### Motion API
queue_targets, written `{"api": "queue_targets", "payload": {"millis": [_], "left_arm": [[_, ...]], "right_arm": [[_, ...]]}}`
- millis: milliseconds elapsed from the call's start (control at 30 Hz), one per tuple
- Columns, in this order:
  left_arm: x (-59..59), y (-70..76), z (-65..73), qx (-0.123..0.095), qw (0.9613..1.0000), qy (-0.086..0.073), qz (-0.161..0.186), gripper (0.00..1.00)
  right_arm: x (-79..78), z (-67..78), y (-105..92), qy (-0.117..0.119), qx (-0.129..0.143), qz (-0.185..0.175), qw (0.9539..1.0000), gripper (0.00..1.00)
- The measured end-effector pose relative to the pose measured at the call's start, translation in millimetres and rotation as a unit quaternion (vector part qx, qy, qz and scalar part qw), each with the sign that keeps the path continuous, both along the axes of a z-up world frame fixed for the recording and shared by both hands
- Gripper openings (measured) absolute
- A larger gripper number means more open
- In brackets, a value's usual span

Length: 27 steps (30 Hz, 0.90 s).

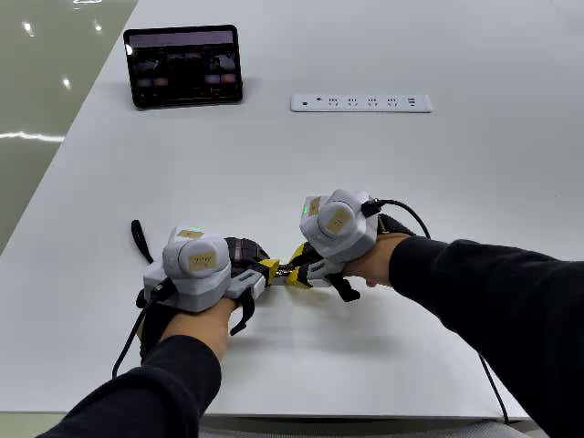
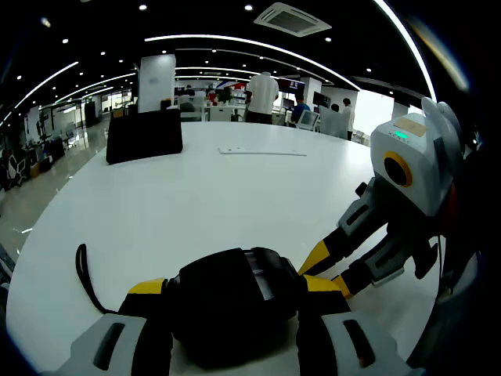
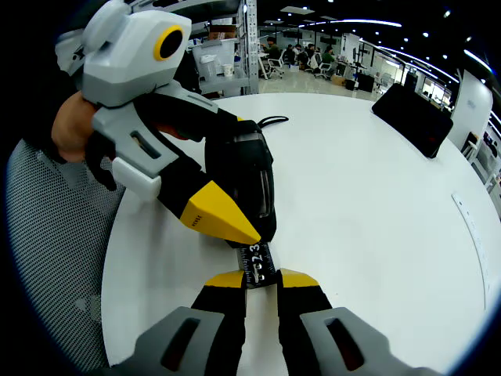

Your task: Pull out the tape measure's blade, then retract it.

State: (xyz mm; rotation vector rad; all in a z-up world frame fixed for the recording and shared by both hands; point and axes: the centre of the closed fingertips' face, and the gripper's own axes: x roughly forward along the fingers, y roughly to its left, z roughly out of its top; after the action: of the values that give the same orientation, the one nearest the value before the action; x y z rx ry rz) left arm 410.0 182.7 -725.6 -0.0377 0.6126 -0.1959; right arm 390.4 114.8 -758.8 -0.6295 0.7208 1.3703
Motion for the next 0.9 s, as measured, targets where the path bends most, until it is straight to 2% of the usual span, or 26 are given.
{"api": "queue_targets", "payload": {"millis": [100,167,333,667,900], "left_arm": [[-0.5,1.9,0.6,-0.009,1.0,-0.001,0.004,0.6],[0.2,3.3,1.5,-0.022,0.9997,-0.003,0.009,0.59],[-0.8,1.8,1.0,-0.022,0.9997,-0.001,0.005,0.59],[-0.1,1.4,0.7,-0.026,0.9997,-0.002,0.0,0.6],[0.3,1.1,0.6,-0.029,0.9996,-0.001,0.0,0.6]], "right_arm": [[0.9,-0.2,0.5,-0.002,-0.001,-0.001,1.0,0.1],[1.6,0.0,1.4,-0.003,0.002,-0.004,1.0,0.1],[-1.3,0.7,12.4,-0.011,0.005,0.009,0.9999,0.1],[-2.1,1.3,20.8,0.001,0.017,0.011,0.9998,0.1],[-2.7,0.3,21.7,0.005,0.015,0.02,0.9997,0.11]]}}
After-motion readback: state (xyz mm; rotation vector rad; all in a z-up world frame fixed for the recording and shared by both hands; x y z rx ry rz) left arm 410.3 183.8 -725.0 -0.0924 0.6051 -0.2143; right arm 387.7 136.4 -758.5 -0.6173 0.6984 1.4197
